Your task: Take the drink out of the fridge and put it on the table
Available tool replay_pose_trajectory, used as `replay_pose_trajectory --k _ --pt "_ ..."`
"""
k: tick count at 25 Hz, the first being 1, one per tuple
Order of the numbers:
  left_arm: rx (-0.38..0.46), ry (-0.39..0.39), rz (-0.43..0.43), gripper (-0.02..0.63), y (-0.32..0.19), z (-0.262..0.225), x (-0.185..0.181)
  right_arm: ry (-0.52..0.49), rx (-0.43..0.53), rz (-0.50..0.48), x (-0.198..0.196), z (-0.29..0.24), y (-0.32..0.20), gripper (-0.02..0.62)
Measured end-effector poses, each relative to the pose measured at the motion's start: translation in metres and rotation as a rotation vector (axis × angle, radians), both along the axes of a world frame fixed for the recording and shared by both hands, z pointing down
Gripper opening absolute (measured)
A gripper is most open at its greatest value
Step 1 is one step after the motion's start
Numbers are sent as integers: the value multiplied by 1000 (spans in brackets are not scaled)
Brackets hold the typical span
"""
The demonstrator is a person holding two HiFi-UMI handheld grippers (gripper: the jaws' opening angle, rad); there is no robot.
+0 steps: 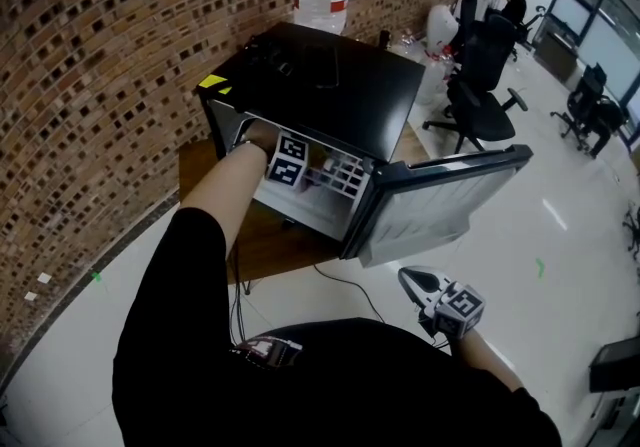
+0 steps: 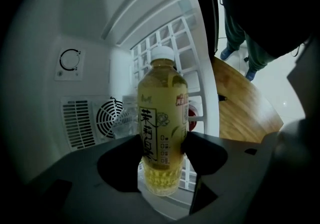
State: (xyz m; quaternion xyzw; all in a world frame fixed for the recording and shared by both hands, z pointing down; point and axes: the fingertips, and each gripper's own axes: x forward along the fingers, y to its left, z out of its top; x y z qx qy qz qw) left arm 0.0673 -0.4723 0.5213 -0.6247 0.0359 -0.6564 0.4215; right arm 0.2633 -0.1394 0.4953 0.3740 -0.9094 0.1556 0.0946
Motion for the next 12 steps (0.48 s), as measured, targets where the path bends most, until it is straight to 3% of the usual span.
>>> replay_pose_trajectory --k 12 --pt "-56 224 -59 261 25 -24 7 -9 -2 -54 -21 3 3 11"
